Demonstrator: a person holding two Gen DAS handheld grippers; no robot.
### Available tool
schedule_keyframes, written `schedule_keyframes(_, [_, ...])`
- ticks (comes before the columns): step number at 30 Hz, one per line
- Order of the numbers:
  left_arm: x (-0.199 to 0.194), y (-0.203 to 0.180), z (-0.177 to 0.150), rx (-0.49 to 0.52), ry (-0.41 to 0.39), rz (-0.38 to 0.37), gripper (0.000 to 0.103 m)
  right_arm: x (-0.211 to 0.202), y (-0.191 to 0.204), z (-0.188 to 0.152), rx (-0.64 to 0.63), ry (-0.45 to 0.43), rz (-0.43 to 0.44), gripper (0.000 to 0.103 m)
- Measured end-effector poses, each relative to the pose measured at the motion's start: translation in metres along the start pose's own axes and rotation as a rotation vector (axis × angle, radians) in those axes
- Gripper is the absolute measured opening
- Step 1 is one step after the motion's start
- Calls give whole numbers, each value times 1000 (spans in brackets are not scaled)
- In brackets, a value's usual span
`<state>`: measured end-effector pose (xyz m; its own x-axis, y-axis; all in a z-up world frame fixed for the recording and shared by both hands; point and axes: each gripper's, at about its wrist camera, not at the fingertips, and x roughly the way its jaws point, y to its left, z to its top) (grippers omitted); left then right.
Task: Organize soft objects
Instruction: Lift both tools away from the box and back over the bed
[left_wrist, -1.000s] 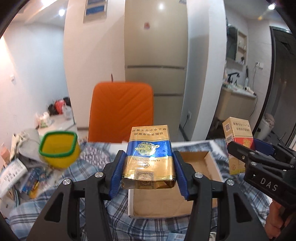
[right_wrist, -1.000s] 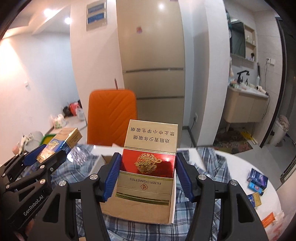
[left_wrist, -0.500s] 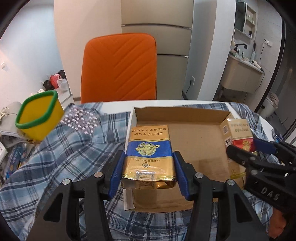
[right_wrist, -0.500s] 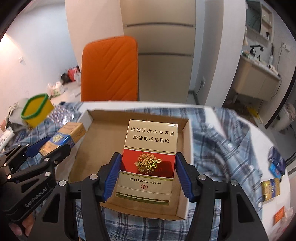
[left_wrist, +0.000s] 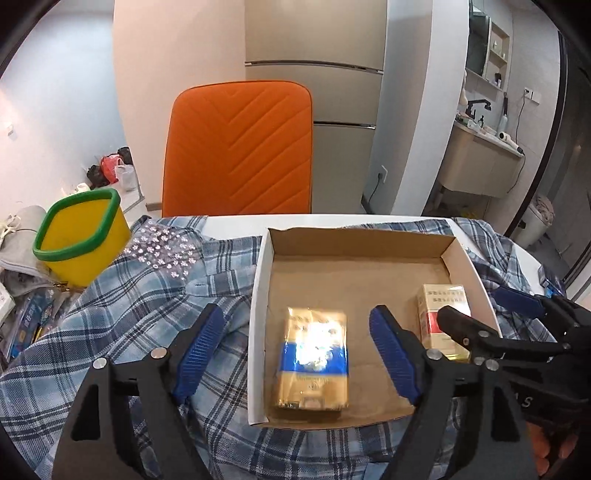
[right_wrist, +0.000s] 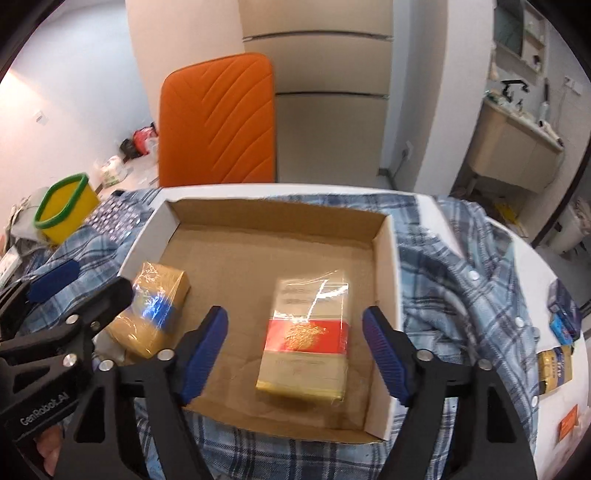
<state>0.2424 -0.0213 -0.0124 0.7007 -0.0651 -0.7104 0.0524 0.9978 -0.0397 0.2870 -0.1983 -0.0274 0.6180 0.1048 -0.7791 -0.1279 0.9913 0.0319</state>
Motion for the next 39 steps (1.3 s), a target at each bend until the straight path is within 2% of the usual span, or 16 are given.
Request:
schedule_keyframes(10, [-22, 4, 8, -3, -57, 5, 80, -20, -11, 6, 26, -42, -25, 84])
schedule_keyframes(15, [-56, -2, 16, 12, -125, -1, 80, -47, -12, 8, 30, -97, -38, 84])
schedule_keyframes(23, [-129, -4, 15, 7, -313, 8, 82, -119, -7, 8, 28, -257, -47, 84])
schedule_keyframes(27, [-164, -4, 1, 9, -448, 14, 102, -163, -4, -2, 26, -388, -56, 84])
schedule_keyframes(32, [-191, -5, -15, 38, -556, 13, 102, -206, -1, -24, 4, -524, -56, 87])
schedule_keyframes(36, [-201, -2, -28, 38, -601, -4, 102, -231, -1, -46, -18, -615, -65, 103])
schedule_keyframes(39, [-210, 2, -37, 17, -646, -9, 102, -247, 1, -66, -23, -681, -100, 103])
